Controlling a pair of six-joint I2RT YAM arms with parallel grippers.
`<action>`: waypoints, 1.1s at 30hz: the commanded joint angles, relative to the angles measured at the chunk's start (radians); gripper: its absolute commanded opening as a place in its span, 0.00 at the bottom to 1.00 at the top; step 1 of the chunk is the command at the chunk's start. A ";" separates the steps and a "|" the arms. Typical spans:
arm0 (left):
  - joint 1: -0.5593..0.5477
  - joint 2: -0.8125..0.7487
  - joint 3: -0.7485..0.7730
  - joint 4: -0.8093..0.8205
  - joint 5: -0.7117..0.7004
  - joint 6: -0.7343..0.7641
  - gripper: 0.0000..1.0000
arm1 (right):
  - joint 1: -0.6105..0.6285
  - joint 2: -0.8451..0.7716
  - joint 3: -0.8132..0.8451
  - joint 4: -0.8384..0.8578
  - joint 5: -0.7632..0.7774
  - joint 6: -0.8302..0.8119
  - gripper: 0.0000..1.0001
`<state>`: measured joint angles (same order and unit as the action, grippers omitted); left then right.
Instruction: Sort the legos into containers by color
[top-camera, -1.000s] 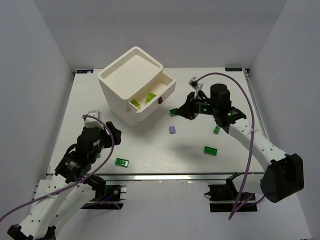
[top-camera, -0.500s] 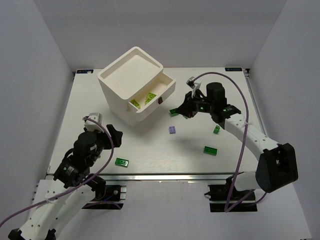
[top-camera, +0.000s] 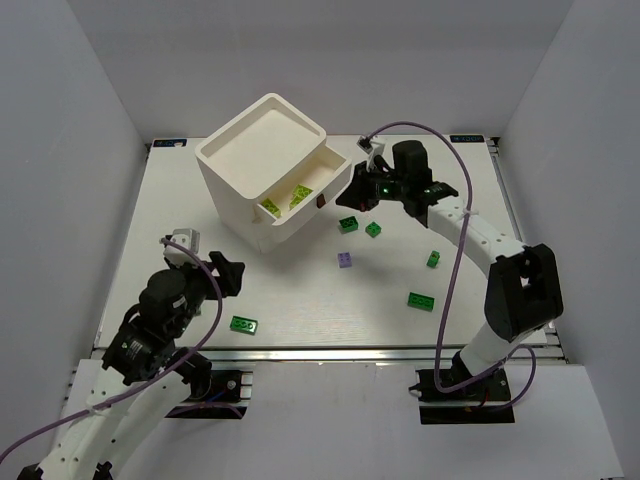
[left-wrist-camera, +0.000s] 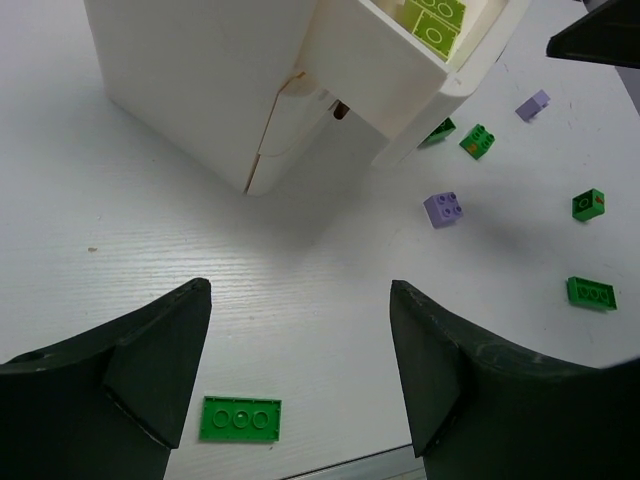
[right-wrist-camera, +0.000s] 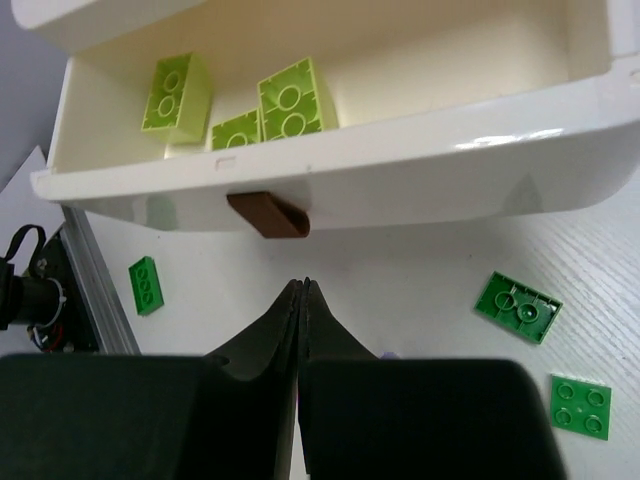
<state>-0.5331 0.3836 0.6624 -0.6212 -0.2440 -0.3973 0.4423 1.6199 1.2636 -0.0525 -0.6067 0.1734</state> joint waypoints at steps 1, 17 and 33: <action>0.002 -0.037 -0.004 0.012 -0.001 0.002 0.82 | 0.010 0.024 0.077 0.017 0.031 0.034 0.00; -0.007 -0.060 -0.006 0.011 -0.015 -0.008 0.83 | 0.022 0.213 0.256 0.036 0.050 0.067 0.00; -0.007 -0.069 -0.007 0.015 -0.015 -0.008 0.83 | 0.078 0.276 0.335 0.091 -0.021 0.144 0.00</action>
<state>-0.5343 0.3134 0.6609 -0.6201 -0.2512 -0.4015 0.5003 1.8893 1.5429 -0.0399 -0.5888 0.2871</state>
